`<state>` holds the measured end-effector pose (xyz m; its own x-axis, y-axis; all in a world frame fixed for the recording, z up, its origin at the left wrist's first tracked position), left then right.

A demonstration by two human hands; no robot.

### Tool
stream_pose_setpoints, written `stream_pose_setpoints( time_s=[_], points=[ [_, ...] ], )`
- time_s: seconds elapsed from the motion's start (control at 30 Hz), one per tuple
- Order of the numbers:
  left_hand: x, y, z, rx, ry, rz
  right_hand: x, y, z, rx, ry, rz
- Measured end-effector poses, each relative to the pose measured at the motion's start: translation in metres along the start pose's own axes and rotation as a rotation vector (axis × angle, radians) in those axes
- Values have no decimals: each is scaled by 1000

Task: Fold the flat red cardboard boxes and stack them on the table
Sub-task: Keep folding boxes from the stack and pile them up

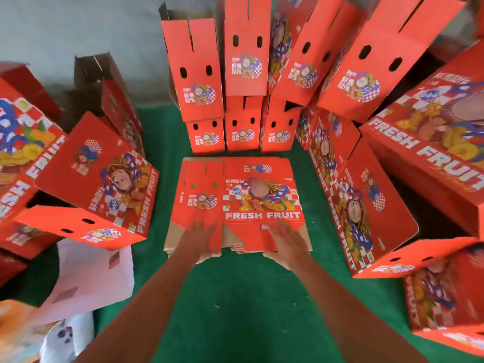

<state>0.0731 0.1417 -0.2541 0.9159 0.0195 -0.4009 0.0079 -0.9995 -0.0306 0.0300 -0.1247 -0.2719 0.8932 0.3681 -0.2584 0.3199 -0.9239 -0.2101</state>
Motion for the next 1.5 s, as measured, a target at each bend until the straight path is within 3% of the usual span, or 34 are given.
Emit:
stream_pose_setpoints(
  time_s=[0.13, 0.33, 0.4, 0.47, 0.57, 0.63, 0.7, 0.77, 0.87, 0.97, 1.07, 1.13, 1.3, 1.4, 1.5],
  points=[
    [-14, -9, -6, -18, 97, 121, -8, 3, -11, -17, -47, -44],
    [-61, -16, -31, -222, 236, 157, -48, 7, -26, -103, -32, -80],
    [-85, -19, -52, -478, 283, 171, -64, 2, -33, -125, 103, -64],
    [-109, -27, -71, -807, 310, 120, -83, -7, -46, -66, 365, 6],
    [-135, -40, -94, -1069, 484, 92, -108, -13, -82, 109, 679, 251],
    [-152, -45, -111, -1293, 478, 155, -118, -15, -106, 266, 831, 368],
    [-168, -44, -123, -1464, 420, 195, -123, -19, -129, 637, 969, 359],
    [-184, -42, -131, -1607, 360, 222, -126, -23, -152, 1023, 1024, 254],
    [-200, -46, -138, -1741, 321, 227, -136, -20, -181, 1073, 985, 261],
    [-213, -65, -141, -1753, 433, 156, -154, -9, -205, 845, 963, 201],
    [-223, -86, -139, -1660, 627, 52, -176, -8, -227, 1062, 987, 53],
    [-220, -91, -133, -1547, 713, -94, -181, -13, -229, 1049, 1018, 22],
    [-208, -71, -112, -1484, 630, -307, -170, -25, -188, 790, 933, 140],
    [-205, -70, -112, -1428, 683, -294, -175, -35, -177, 777, 1041, 184],
    [-203, -72, -122, -1076, 912, -115, -175, -45, -180, 677, 1015, 10]
  ],
)
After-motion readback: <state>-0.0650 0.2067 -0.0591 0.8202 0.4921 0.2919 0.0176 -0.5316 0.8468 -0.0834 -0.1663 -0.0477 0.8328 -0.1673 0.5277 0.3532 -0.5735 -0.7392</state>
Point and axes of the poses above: each hand's wrist, its own x-axis towards the middle knuckle, its own z-axis out of the palm, y = z × x, the point moved 2 cm from there along x, towards the middle knuckle, and after that the axes turned 15 degrees about -z, right-handed, at the moved point
